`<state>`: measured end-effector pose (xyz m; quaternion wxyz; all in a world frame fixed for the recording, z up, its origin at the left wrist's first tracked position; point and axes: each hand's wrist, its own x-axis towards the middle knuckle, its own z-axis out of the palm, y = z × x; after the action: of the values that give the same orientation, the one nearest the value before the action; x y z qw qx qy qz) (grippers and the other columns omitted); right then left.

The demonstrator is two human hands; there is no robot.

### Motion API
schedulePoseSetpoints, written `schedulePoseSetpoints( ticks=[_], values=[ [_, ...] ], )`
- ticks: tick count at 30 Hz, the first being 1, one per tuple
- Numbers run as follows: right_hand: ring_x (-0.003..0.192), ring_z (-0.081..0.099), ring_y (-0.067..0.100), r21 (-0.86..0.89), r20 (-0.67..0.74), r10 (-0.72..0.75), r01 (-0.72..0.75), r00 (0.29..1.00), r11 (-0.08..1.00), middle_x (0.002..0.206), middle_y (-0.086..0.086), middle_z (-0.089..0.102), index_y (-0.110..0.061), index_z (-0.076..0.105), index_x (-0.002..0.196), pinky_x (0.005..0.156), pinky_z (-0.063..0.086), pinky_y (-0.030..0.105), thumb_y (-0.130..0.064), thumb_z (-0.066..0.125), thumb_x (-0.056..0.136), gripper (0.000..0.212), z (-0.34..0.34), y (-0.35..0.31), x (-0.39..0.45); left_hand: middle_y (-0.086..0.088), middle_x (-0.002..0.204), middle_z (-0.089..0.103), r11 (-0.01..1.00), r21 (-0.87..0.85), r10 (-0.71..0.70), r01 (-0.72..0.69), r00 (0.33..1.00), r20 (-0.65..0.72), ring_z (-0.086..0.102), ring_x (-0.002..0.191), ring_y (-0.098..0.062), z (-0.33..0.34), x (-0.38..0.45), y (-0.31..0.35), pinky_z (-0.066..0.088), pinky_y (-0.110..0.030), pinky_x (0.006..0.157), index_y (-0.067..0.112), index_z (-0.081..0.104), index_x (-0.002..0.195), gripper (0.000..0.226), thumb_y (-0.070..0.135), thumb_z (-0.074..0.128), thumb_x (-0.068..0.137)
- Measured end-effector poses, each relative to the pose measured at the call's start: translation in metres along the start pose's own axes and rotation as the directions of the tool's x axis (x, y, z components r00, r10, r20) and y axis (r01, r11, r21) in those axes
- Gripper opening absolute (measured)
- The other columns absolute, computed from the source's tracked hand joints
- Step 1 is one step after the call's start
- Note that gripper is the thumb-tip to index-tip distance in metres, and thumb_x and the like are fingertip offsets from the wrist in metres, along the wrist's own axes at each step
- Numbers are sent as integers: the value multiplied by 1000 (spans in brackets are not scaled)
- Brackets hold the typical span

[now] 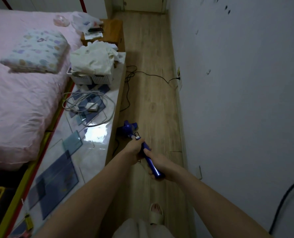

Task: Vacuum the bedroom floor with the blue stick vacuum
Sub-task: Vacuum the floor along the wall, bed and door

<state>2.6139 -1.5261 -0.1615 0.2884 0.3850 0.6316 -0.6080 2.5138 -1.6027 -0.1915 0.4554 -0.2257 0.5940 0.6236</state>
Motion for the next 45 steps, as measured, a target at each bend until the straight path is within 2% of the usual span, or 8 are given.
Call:
schedulePoseSetpoints(
  ticks=[4, 10, 14, 20, 30, 36, 41, 45],
  values=[
    [61, 56, 16, -6, 34, -22, 22, 999, 1000, 81, 9, 56, -9, 42, 129, 52, 45, 25, -64, 37, 95, 65, -7, -21, 28, -15, 96, 57, 999, -16, 39, -40, 999, -24, 60, 80, -25, 1, 25, 24, 49, -35, 61, 9, 37, 142, 44, 18, 48, 100],
    [58, 53, 13, -1, 63, -58, 58, 996, 998, 76, 6, 54, -16, 39, 122, 50, 44, 23, -57, 34, 99, 47, -1, -29, 35, -14, 91, 56, 998, -41, 53, -55, 997, -46, 60, 76, -25, -6, 33, 29, 49, -37, 65, 10, 43, 137, 40, 20, 51, 99],
    [58, 53, 13, -46, 53, -41, 44, 998, 998, 78, 5, 55, -12, 40, 126, 49, 44, 22, -61, 33, 98, 56, 0, -18, 27, -15, 94, 56, 999, -10, 35, -35, 999, -16, 59, 81, -25, -5, 24, 18, 50, -37, 68, 12, 42, 133, 34, 19, 47, 101],
    [58, 55, 13, -67, 12, -1, 2, 1000, 998, 80, 6, 56, -15, 38, 124, 49, 45, 22, -62, 34, 97, 55, -3, 3, -7, -20, 117, 55, 999, 53, -6, 4, 999, 47, 60, 93, -27, -4, -8, -3, 50, -37, 70, 14, 35, 142, 42, 20, 45, 101],
    [42, 53, 11, -53, -15, 44, -45, 999, 998, 67, 5, 57, -12, 40, 127, 40, 41, 18, -61, 36, 97, 57, 36, 16, -88, -20, 117, 60, 996, 58, -73, 67, 992, 107, 62, 100, -29, -33, -79, -32, 51, -38, 78, -2, 46, 124, 40, 25, 56, 96],
    [51, 55, 13, -102, -67, 72, -78, 995, 992, 76, 7, 57, -8, 48, 121, 44, 44, 23, -64, 38, 95, 62, 47, 37, -128, -16, 102, 60, 988, 143, -72, 52, 989, 133, 62, 82, -23, -36, -115, -61, 52, -31, 51, -3, 47, 123, 39, 26, 53, 98],
    [44, 54, 11, -99, -109, 66, -77, 992, 992, 68, 5, 58, -9, 46, 123, 41, 42, 22, -62, 37, 96, 61, 50, 59, -149, -18, 99, 55, 970, 230, -134, 83, 968, 213, 59, 83, -24, -34, -134, -78, 49, -31, 61, -6, 40, 129, 43, 26, 46, 101],
    [44, 53, 11, 27, -118, 57, -54, 991, 998, 65, 4, 57, -8, 49, 111, 42, 42, 22, -59, 38, 97, 55, 67, 75, -157, -17, 105, 59, 953, 283, -177, 108, 956, 233, 61, 90, -24, -40, -135, -84, 49, -31, 66, -3, 46, 121, 40, 29, 52, 98]
  ],
)
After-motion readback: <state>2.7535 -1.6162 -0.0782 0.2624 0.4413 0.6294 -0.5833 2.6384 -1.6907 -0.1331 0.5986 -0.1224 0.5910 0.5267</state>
